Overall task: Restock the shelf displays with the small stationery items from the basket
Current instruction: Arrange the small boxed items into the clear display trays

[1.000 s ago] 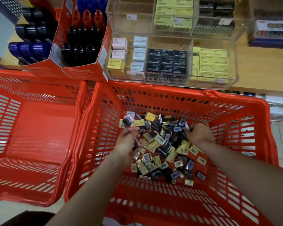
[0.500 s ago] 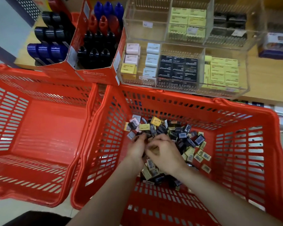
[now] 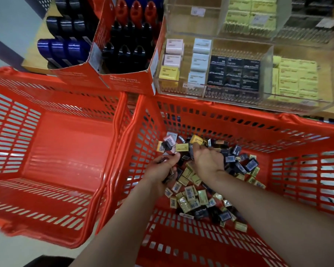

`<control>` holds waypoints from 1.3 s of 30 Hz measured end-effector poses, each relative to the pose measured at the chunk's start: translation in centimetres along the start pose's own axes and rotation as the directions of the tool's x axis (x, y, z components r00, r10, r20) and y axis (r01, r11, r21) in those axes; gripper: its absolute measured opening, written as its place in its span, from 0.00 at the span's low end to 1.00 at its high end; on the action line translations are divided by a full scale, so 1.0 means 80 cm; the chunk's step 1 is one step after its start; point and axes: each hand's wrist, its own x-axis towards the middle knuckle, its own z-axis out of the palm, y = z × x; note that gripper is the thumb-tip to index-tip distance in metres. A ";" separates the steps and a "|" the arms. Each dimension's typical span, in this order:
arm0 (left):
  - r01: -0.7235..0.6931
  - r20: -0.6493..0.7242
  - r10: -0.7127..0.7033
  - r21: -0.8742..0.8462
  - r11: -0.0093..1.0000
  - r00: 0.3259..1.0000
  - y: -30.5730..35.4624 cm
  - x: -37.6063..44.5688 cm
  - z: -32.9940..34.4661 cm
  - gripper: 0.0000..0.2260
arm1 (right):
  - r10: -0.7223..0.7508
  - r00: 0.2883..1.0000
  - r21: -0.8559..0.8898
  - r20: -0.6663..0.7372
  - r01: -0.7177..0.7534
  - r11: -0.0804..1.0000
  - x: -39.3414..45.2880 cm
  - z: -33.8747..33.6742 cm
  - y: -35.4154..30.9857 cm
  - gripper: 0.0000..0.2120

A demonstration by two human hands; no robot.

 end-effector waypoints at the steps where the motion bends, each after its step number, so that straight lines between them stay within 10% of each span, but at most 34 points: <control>1: -0.006 0.005 0.006 0.029 1.000 1.000 0.002 -0.003 0.001 0.07 | -0.005 1.000 -0.018 0.021 0.005 1.000 -0.003 -0.002 0.003 0.21; 11: -0.149 0.185 0.116 0.178 0.973 0.976 0.048 -0.118 0.034 0.09 | 0.089 0.985 0.741 -0.149 0.052 0.669 -0.136 -0.137 0.093 0.19; 18: -0.454 0.530 0.219 0.366 0.812 0.819 0.109 -0.290 0.070 0.18 | 0.072 0.876 0.694 -0.477 0.325 0.643 -0.208 -0.277 0.121 0.14; 26: -0.574 0.558 0.405 0.165 0.802 0.725 0.149 -0.380 0.130 0.10 | 0.067 0.762 0.639 -0.645 0.489 0.594 -0.242 -0.390 0.139 0.15; 32: -0.580 0.541 0.492 -0.008 0.815 0.682 0.156 -0.366 0.153 0.06 | 0.077 0.840 0.728 -0.537 0.416 0.545 -0.227 -0.402 0.148 0.16; 39: -0.758 0.662 0.498 0.167 0.630 0.560 0.184 -0.359 0.148 0.07 | 0.018 0.905 0.792 -0.424 0.362 0.492 -0.201 -0.435 0.148 0.11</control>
